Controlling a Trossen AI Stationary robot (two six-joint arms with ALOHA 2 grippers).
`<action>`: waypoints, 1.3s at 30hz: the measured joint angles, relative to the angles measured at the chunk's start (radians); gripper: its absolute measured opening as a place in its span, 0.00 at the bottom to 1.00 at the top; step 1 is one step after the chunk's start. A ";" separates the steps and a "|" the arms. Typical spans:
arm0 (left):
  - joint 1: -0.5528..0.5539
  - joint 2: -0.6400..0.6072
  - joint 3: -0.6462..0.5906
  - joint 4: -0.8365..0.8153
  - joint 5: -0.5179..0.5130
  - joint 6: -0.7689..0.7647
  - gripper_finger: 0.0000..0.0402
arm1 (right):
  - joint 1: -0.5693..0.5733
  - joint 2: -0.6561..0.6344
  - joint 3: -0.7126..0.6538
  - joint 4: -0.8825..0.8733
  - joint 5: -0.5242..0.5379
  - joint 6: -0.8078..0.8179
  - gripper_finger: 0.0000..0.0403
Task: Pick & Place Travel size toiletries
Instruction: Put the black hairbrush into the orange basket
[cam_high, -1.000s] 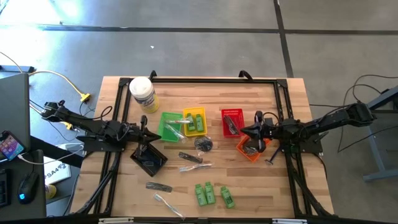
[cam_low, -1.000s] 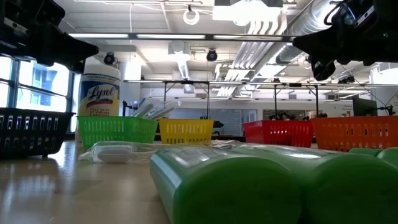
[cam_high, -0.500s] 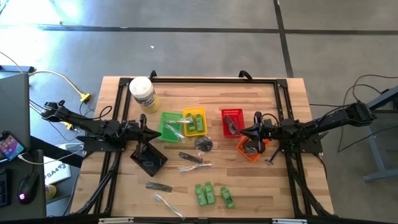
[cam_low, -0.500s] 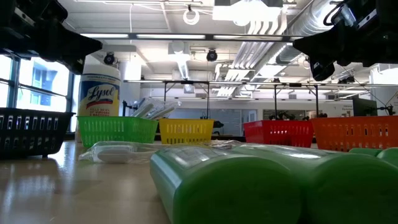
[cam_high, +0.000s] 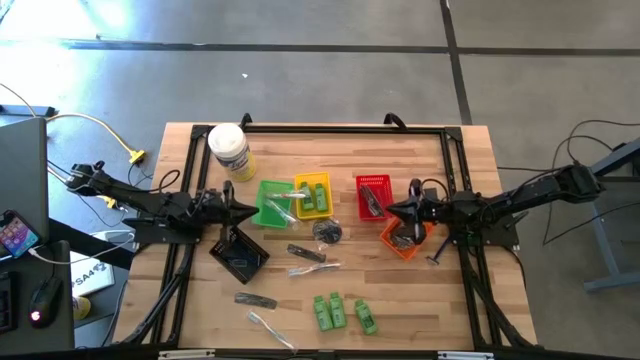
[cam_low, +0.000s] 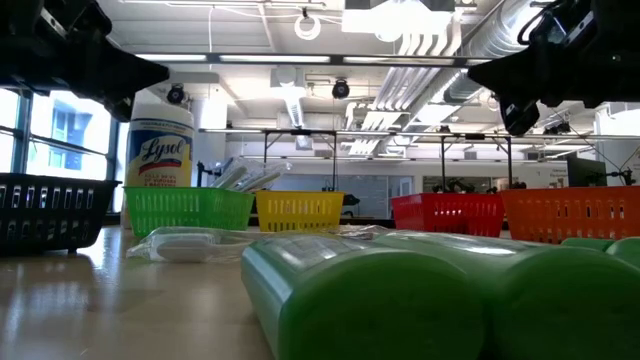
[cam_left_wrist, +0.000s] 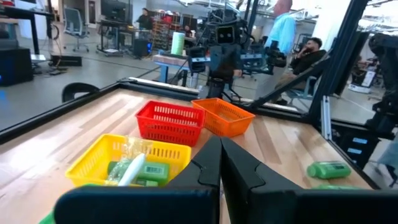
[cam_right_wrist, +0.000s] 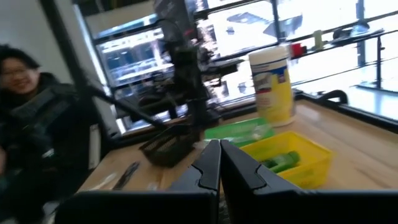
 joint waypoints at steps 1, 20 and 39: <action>0.000 0.000 0.000 -0.004 0.000 0.003 0.00 | 0.006 0.000 0.000 0.000 0.022 0.000 0.00; 0.000 0.079 0.000 0.028 -0.005 0.102 0.00 | 0.082 0.000 0.000 0.005 0.067 -0.106 0.00; 0.000 0.079 0.000 0.035 -0.004 0.057 0.00 | 0.082 0.000 0.000 0.011 0.025 -0.109 0.01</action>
